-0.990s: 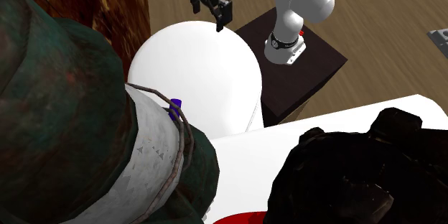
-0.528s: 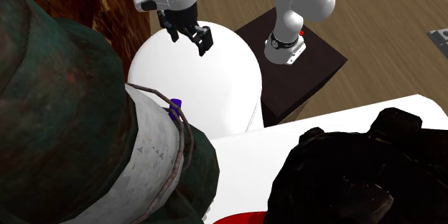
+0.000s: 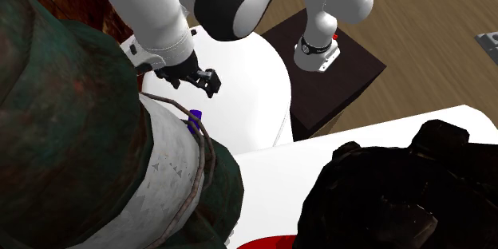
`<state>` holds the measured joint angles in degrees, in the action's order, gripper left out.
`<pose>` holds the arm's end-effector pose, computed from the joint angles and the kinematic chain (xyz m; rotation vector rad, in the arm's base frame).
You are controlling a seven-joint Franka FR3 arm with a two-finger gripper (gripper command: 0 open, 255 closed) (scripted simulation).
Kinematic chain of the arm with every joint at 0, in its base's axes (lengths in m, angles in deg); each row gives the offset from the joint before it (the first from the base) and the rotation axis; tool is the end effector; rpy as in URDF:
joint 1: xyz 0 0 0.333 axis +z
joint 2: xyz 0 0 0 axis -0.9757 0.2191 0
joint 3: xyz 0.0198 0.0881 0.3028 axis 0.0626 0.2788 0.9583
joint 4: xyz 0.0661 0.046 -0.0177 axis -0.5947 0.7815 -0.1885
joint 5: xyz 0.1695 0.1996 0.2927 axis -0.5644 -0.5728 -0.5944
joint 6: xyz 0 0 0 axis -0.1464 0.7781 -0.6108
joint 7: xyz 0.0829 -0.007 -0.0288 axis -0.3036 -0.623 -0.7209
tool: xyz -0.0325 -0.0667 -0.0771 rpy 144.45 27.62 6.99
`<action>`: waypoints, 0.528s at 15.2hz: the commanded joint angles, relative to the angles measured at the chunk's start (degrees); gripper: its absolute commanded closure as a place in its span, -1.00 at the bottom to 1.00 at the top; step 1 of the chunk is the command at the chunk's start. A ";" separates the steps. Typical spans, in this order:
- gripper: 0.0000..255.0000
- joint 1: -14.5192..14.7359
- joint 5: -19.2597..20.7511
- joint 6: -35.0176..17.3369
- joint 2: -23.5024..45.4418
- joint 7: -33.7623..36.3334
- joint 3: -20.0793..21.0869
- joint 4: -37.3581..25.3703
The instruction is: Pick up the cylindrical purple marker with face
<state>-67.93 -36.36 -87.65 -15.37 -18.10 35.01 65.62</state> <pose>0.5631 0.0320 0.5034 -2.9811 -0.9369 0.0613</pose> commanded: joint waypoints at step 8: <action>-1.00 1.39 -2.19 1.27 16.52 -10.17 2.71 -15.16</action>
<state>-66.54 -38.46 -86.38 0.29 -27.57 37.57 51.19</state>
